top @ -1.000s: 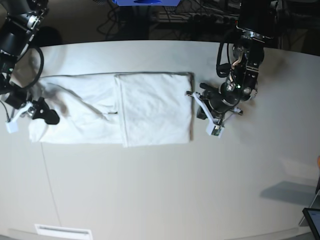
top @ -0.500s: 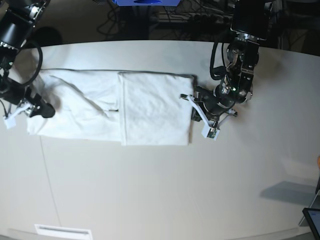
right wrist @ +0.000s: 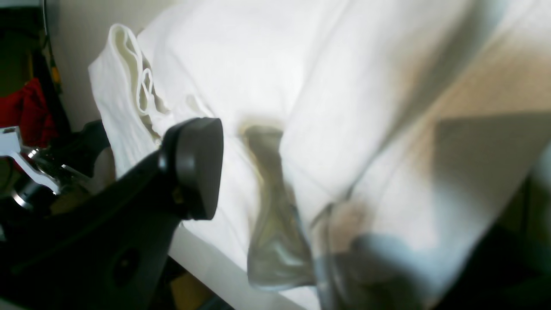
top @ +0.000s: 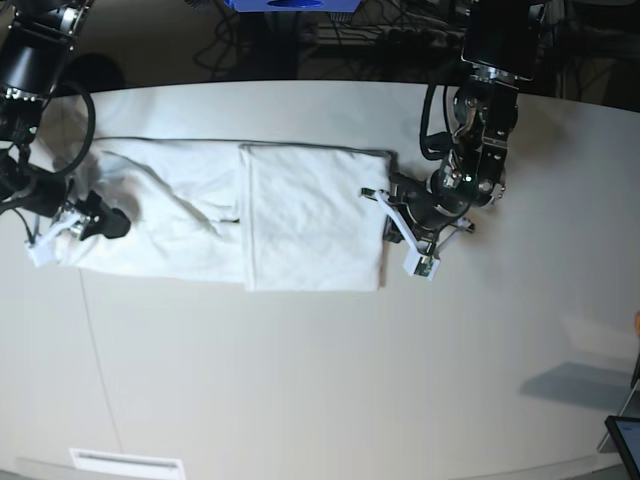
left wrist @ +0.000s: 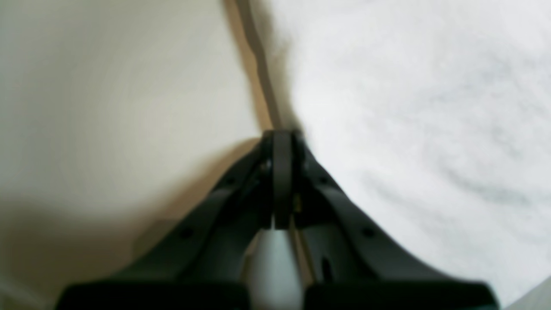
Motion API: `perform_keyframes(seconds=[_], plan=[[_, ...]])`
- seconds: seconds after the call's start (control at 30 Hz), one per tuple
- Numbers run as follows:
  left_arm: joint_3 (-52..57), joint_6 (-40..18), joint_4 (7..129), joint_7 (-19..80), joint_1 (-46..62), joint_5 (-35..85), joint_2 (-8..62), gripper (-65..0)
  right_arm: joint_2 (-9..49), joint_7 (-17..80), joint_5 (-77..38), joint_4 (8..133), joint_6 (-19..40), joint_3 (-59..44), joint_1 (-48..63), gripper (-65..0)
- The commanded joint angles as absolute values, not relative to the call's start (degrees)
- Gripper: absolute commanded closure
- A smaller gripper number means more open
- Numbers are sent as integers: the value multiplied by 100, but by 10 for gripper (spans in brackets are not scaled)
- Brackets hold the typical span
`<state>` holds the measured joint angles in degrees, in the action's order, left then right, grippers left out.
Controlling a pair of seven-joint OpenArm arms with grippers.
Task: Fold the T-shirt properly
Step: 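Lift the left gripper away and grasp the shirt end with the right gripper, then fold the held shirt end over with the right gripper toward the left gripper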
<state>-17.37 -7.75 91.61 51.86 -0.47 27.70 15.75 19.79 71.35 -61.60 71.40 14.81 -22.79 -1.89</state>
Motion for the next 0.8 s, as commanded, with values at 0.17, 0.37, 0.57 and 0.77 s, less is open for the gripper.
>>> perform_keyframes(seconds=[0.17, 0.37, 0.57, 0.77], plan=[[-1727, -787, 9200, 5262, -163, 2756, 1622, 0, 2044, 7371, -5912, 7178, 954, -2246, -66, -377], [-1727, -787, 9235, 5262, -180, 2756, 1613, 0, 2158, 7345, -5912, 7169, 822, -2000, 40, -308], [-1736, -787, 9218, 5270, -268, 2791, 1508, 0, 2237, 7319, -5868, 7116, 787, -1763, 92, -22], [-2273, -787, 9200, 5270, -295, 2765, 1341, 0, 2237, 7204, -4989, 7301, 286, -1780, 84, -1]])
